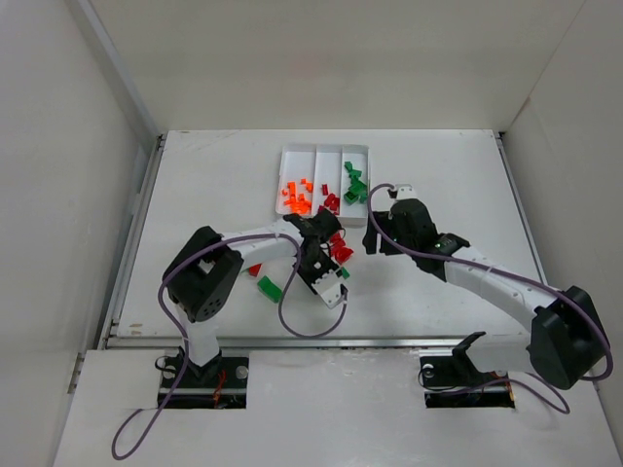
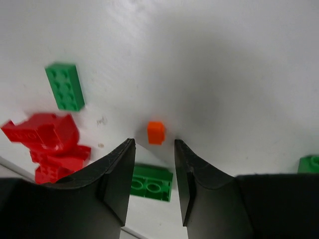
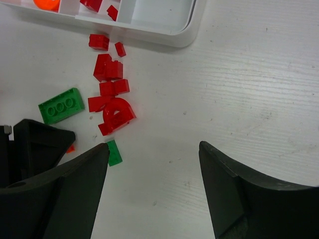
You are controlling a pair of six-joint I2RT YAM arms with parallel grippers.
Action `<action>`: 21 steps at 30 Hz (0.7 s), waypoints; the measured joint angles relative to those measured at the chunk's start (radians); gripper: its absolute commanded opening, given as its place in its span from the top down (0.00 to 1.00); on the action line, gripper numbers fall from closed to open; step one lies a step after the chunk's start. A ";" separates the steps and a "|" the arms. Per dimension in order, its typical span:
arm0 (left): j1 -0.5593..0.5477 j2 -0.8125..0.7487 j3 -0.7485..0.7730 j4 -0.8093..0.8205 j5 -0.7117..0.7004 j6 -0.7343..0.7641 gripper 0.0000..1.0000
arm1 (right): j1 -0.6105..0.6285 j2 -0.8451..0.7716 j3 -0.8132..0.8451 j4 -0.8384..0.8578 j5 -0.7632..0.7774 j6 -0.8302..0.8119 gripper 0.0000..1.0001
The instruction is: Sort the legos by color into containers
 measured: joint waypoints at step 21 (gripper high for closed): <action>-0.026 -0.029 -0.052 0.062 0.032 -0.081 0.74 | 0.000 0.016 -0.013 0.000 0.000 0.004 0.22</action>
